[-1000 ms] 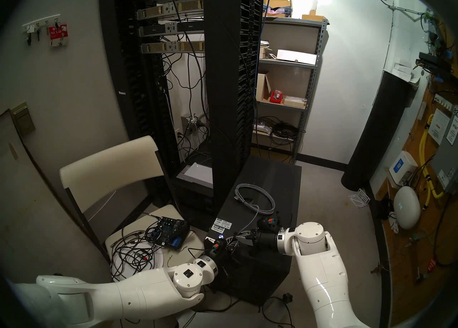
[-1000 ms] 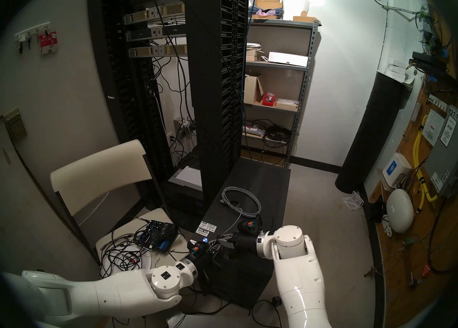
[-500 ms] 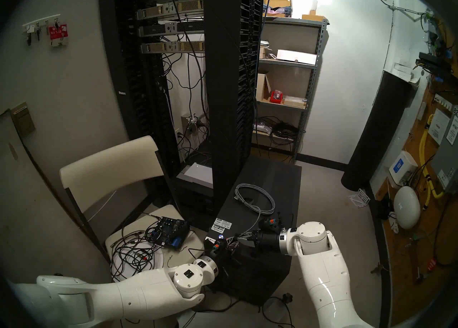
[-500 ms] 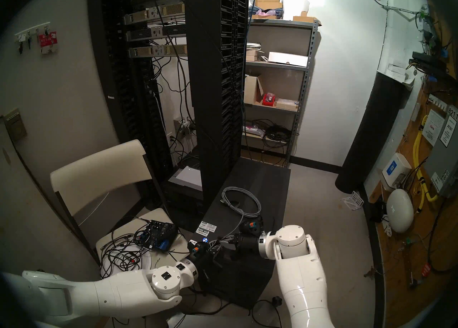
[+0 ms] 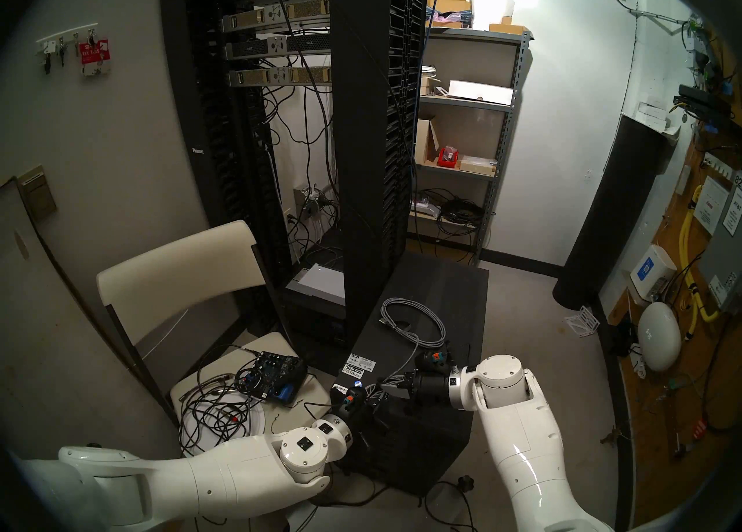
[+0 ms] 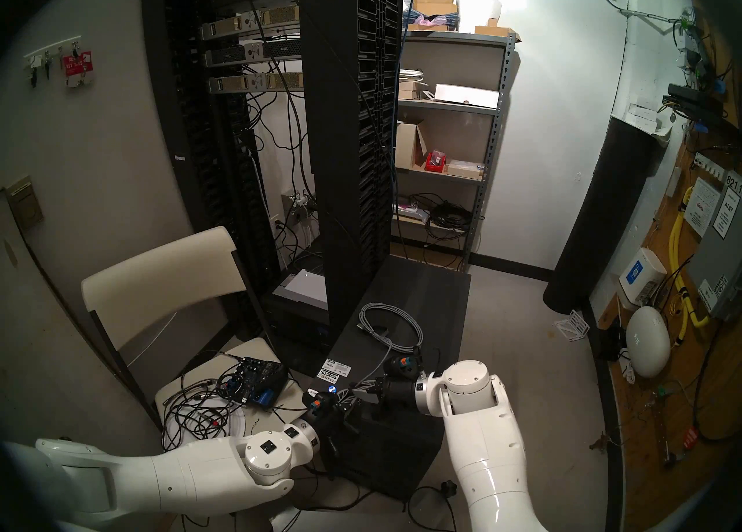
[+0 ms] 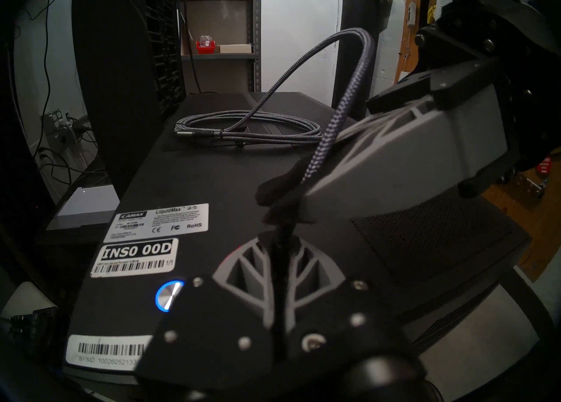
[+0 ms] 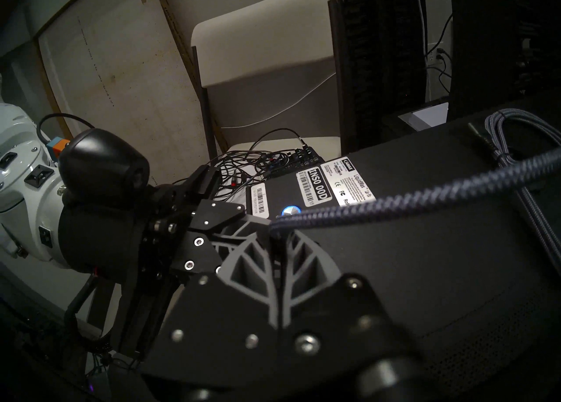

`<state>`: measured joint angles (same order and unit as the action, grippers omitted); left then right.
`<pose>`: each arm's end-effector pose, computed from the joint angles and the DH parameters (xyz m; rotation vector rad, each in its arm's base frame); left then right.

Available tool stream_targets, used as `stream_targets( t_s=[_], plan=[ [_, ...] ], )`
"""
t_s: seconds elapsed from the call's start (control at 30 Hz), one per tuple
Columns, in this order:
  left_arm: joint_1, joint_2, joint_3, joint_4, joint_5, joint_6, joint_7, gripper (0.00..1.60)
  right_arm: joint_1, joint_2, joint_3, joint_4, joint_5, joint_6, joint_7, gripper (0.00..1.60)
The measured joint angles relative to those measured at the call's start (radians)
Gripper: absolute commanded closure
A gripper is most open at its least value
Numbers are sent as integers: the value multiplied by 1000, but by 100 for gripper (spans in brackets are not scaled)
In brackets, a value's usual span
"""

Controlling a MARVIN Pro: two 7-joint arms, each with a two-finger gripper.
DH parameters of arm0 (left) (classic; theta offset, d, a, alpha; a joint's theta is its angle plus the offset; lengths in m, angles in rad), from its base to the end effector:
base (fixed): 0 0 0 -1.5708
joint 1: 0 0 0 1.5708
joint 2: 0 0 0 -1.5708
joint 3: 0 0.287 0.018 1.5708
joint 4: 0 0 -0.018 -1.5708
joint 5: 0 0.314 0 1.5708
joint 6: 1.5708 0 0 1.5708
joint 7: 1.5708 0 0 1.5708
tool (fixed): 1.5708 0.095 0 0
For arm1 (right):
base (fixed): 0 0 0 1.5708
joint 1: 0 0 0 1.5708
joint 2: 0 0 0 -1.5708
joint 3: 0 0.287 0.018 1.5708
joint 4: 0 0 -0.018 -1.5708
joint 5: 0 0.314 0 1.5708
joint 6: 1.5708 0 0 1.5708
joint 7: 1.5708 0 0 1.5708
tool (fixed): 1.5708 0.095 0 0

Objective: Insert the cable into the workstation's USB slot

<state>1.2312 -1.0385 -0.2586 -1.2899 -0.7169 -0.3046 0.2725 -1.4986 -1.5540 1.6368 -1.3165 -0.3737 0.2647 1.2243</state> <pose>0.3123 -0.1157 -0.4688 2.2050 -0.6853 1.5411 0.3721 0.0504 -0.4055 -2.0063 -0.9858 -0.9486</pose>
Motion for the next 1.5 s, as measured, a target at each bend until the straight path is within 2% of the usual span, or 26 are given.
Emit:
stream_targets(
  t_s=[0.77, 1.13, 1.5],
  plan=[
    [1, 11, 3, 0, -4, -2, -2, 160, -1, 18, -49, -7, -22, 70, 38, 160],
    [-2, 14, 1, -1, -13, -7, -2, 160, -17, -1, -20, -11, -4, 37, -2, 160],
    [-2, 54, 5, -41, -27, 7, -9, 160, -30, -28, 22, -1, 18, -3, -25, 160]
  ],
)
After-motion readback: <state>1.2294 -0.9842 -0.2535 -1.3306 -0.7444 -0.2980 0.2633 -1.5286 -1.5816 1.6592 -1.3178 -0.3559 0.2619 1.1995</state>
